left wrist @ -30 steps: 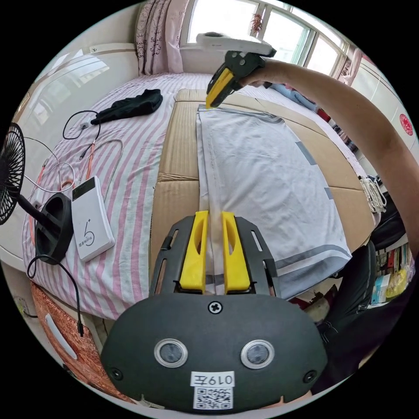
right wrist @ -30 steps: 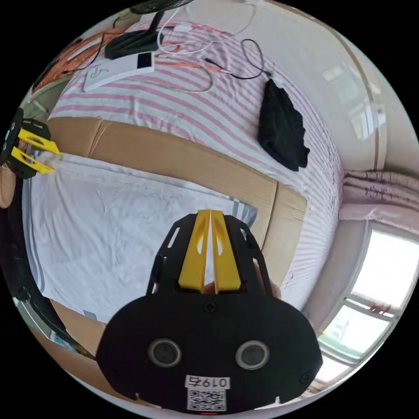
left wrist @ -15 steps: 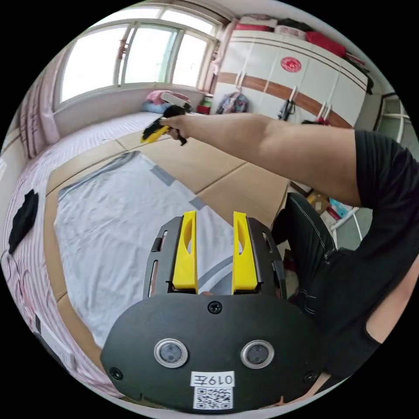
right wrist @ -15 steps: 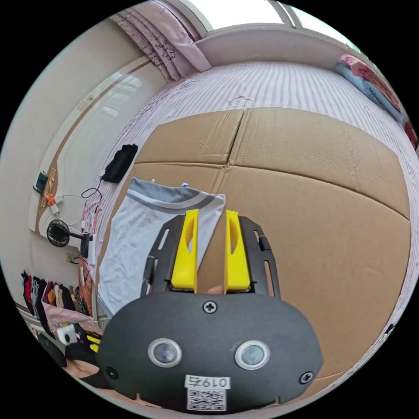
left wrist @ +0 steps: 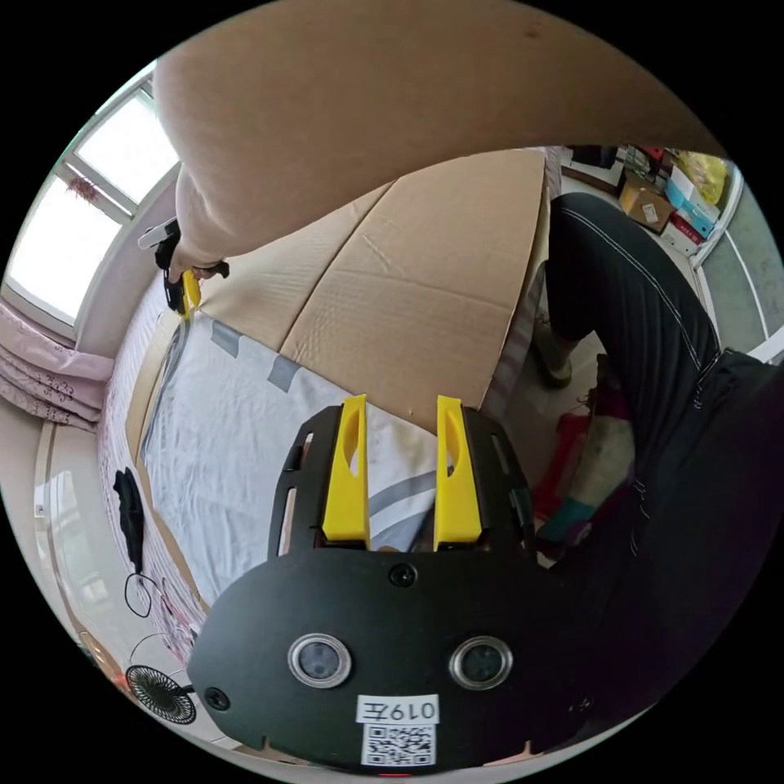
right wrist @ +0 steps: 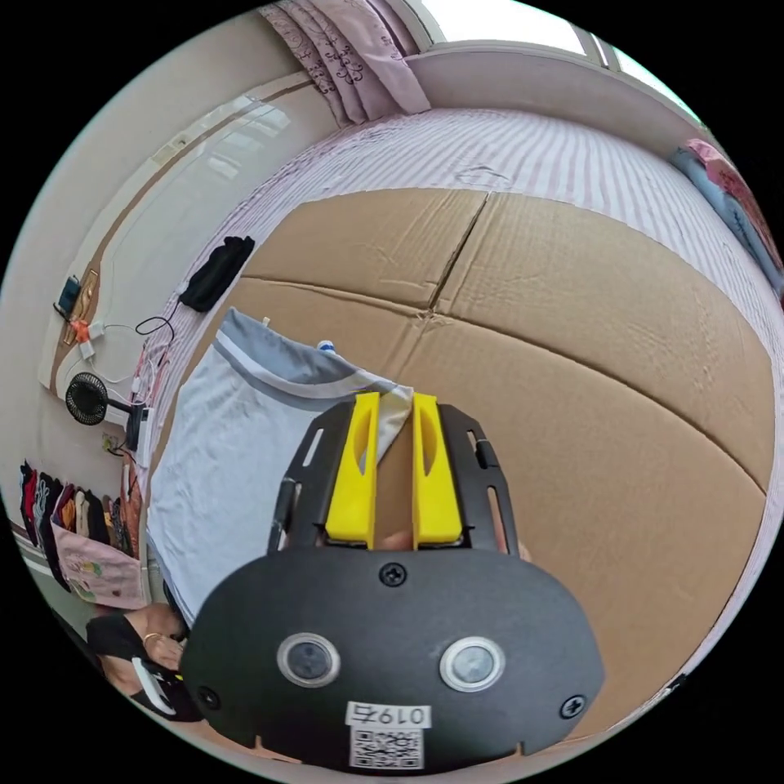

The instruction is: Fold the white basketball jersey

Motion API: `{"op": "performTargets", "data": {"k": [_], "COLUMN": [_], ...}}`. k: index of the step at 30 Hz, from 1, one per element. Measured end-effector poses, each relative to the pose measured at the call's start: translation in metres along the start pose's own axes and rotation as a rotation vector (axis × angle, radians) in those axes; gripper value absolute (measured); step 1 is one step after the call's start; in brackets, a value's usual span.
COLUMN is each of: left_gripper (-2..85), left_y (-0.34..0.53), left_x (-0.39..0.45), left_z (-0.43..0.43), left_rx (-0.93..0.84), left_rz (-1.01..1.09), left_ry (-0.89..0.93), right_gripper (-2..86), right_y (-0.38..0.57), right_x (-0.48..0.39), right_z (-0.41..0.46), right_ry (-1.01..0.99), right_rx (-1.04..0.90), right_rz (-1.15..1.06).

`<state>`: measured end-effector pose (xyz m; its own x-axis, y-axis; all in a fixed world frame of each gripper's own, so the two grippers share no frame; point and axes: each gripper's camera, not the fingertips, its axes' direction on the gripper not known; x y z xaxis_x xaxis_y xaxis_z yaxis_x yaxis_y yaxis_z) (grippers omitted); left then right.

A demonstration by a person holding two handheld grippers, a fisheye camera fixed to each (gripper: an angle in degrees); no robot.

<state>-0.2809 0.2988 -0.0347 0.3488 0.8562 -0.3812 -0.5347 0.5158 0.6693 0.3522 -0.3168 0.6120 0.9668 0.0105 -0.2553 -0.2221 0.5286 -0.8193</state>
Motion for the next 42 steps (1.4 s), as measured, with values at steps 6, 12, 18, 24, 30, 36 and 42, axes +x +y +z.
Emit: {"op": "performTargets", "data": {"k": [6,12,18,24,30,36,42], "left_gripper": [12.5,13.7,12.0,8.8,3.5,7.4,5.7], "left_y": [0.006,0.063,0.002,-0.047,-0.062,-0.082,-0.095], "left_x": [-0.016,-0.032,0.035,0.086,0.097,0.112,0.116], "left_z": [0.001,-0.011,-0.005,0.017,0.021,0.019,0.025], "left_rx": [0.003,0.473,0.221,-0.004,-0.053,-0.086,-0.162], "left_rz": [-0.206,-0.696,-0.612,-0.514,-0.577,-0.525,-0.532], "left_ry": [0.015,0.373,0.066,-0.095,-0.161,-0.13,-0.19], "right_gripper": [1.5,-0.7,-0.9,-0.8,-0.8,-0.8,-0.8], "right_y": [0.021,0.038,0.053,0.07,0.081,0.093,0.107], "right_x": [0.04,0.058,0.077,0.1,0.129,0.156,0.18], "right_z": [-0.027,-0.051,-0.075,-0.091,-0.105,-0.116,-0.126], "right_ry": [-0.081,-0.058,-0.046,-0.068,-0.102,-0.123,-0.107], "right_rx": [0.039,0.082,0.141,0.18,0.17,0.175,0.187], "right_rz": [0.028,0.006,0.009,0.016,0.022,0.035,0.047]}}
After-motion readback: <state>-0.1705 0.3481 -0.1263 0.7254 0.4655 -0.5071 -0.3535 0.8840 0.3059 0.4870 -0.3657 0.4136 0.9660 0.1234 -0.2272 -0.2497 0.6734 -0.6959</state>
